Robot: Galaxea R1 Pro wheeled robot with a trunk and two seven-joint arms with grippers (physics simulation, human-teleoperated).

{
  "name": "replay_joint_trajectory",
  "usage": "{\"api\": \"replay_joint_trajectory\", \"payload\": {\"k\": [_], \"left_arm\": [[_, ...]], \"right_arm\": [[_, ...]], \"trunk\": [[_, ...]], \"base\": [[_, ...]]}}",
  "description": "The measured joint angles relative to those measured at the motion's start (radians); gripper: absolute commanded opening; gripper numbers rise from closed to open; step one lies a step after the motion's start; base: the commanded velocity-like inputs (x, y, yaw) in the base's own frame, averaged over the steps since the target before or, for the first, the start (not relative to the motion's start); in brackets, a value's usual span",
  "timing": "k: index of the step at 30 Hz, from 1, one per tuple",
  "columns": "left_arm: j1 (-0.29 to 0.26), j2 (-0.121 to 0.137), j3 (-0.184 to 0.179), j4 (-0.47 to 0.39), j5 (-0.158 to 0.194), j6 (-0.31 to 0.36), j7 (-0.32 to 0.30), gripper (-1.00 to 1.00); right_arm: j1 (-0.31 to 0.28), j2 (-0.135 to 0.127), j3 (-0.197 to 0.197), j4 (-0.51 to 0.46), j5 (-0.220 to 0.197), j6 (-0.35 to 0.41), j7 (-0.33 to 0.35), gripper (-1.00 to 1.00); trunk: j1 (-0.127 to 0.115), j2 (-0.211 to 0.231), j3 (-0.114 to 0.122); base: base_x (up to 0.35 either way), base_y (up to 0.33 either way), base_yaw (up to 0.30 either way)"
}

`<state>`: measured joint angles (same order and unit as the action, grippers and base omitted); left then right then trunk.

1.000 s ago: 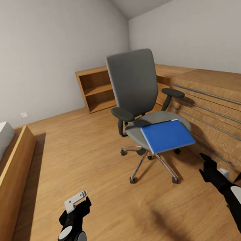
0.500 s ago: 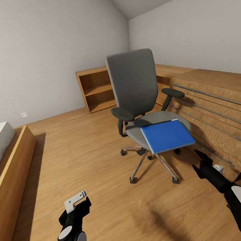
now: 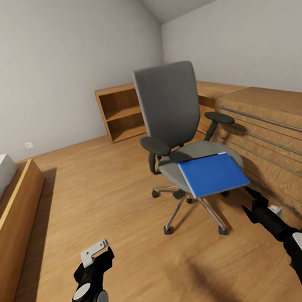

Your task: In the bedroom, organize the workspace by keeping the computer under the desk, ensuring the monitor is on the desk, placing the keyboard on the desk next to the monitor, placing the mouse on the desk next to the keyboard, moving the folder from the swivel chair onto the desk next to the mouse, stacking the notebook on top of the folder with the pen on top of the notebook, and positioning the swivel chair next to the desk.

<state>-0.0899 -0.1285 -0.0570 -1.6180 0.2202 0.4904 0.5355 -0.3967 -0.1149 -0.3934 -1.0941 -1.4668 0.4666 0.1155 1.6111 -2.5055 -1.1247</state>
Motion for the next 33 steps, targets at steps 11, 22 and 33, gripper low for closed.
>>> {"api": "replay_joint_trajectory", "payload": {"k": [11, 22, 33], "left_arm": [[0.0, 0.001, 0.0, 0.001, -0.001, 0.0, 0.0, 1.0], [0.0, 0.001, 0.0, 0.001, -0.002, 0.001, 0.0, 1.0], [0.0, 0.001, 0.0, 0.001, -0.002, 0.0, 0.0, 1.0]], "right_arm": [[0.0, -0.002, -0.005, -0.001, 0.001, -0.003, 0.003, 1.0], [0.0, -0.006, -0.006, -0.001, 0.002, -0.004, 0.003, 1.0], [0.0, -0.008, -0.006, -0.001, 0.002, -0.005, 0.003, 1.0]], "trunk": [[0.0, 0.0, 0.0], [0.0, 0.0, 0.0], [0.0, 0.0, 0.0]], "base": [[0.06, 0.003, 0.0], [0.149, 0.0, 0.0], [0.154, 0.0, 0.0]]}}
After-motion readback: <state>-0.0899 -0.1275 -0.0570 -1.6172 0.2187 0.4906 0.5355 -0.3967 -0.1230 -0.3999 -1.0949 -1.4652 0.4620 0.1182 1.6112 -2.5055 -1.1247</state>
